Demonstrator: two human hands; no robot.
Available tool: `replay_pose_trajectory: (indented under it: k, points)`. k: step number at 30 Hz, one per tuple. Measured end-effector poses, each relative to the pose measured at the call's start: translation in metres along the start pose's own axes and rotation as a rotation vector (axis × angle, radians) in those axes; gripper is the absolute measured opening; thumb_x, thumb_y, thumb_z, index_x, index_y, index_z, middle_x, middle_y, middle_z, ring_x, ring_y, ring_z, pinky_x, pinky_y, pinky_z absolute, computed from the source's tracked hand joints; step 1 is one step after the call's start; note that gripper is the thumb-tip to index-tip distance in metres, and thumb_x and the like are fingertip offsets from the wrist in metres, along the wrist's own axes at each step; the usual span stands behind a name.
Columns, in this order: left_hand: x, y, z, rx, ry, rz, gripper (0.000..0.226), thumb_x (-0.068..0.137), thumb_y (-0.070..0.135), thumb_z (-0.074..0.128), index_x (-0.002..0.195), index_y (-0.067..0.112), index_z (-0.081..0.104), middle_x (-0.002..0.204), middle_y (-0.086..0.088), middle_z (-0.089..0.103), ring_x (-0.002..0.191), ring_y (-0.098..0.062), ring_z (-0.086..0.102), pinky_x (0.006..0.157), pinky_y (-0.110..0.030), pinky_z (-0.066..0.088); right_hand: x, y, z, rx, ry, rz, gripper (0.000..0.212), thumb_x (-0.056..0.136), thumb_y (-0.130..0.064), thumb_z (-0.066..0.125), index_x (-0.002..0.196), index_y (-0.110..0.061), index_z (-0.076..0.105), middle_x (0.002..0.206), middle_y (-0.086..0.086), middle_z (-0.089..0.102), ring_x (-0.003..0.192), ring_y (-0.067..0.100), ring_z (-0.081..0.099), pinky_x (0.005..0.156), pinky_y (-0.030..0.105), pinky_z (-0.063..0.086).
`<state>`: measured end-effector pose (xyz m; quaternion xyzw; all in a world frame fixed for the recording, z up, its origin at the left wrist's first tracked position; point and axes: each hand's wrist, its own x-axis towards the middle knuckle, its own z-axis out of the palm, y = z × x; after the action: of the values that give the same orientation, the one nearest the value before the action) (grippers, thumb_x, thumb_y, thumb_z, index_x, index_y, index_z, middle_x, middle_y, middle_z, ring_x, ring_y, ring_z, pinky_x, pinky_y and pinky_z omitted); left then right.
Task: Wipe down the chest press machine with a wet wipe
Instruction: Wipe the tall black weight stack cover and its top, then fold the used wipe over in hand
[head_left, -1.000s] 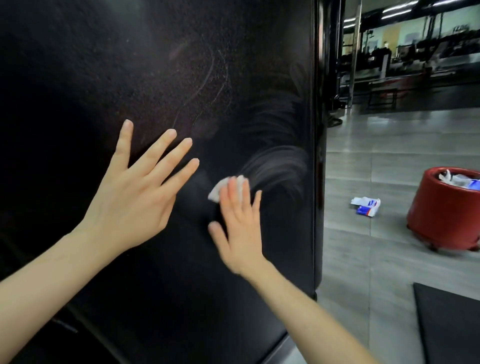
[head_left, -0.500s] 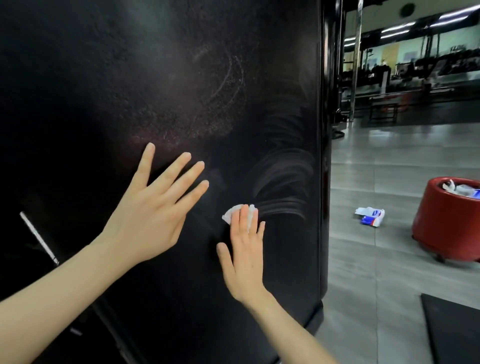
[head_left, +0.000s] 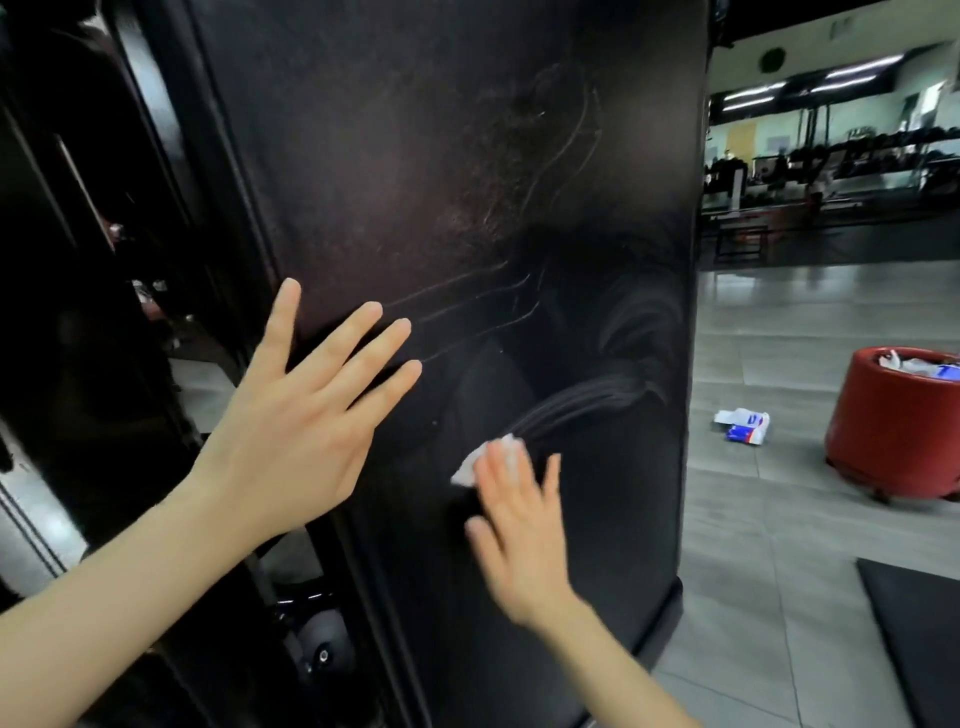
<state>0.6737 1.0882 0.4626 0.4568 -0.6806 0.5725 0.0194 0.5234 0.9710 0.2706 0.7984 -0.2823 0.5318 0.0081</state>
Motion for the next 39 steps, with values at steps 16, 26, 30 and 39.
replay_pose_trajectory:
  k: [16, 26, 30, 39]
  points:
    - [-0.069, 0.024, 0.015, -0.105, 0.12, -0.316, 0.048, 0.088, 0.014, 0.049, 0.136, 0.01, 0.048, 0.146, -0.014, 0.039, 0.136, -0.032, 0.035, 0.111, -0.064, 0.01, 0.047, -0.021, -0.014, -0.097, 0.079, 0.126, 0.059, 0.097, -0.042, 0.016, 0.15, -0.017, 0.013, 0.158, 0.009, 0.015, 0.146, 0.021, 0.003, 0.114, 0.061, 0.004]
    - [-0.073, 0.069, 0.009, -0.261, 0.204, -0.287, 0.035, 0.083, 0.008, 0.051, 0.114, 0.005, 0.066, 0.126, -0.02, 0.058, 0.123, -0.032, 0.046, 0.111, -0.058, 0.02, -0.072, -0.005, 0.009, -0.043, -0.175, -0.196, 0.047, 0.098, -0.006, 0.026, 0.144, -0.009, 0.028, 0.158, -0.004, 0.013, 0.143, 0.027, 0.022, 0.116, 0.034, 0.024]
    - [-0.089, 0.116, 0.012, -0.423, 0.158, -0.226, 0.036, 0.074, 0.004, 0.057, 0.108, 0.006, 0.07, 0.115, -0.018, 0.064, 0.113, -0.03, 0.051, 0.109, -0.052, 0.029, -0.101, 0.017, -0.02, 0.309, -0.258, 0.443, 0.071, 0.08, 0.017, 0.047, 0.136, -0.027, 0.047, 0.144, -0.006, 0.045, 0.133, 0.009, 0.041, 0.104, 0.011, 0.033]
    - [-0.068, 0.206, 0.019, -1.069, -0.214, -0.479, 0.041, 0.085, 0.042, 0.051, 0.121, 0.024, 0.061, 0.115, 0.013, 0.057, 0.105, -0.003, 0.047, 0.089, -0.021, 0.042, -0.111, 0.021, -0.104, 1.075, -0.405, 1.065, 0.026, 0.09, -0.012, 0.061, 0.116, -0.008, 0.062, 0.108, 0.008, 0.07, 0.089, 0.021, 0.069, 0.068, 0.026, 0.053]
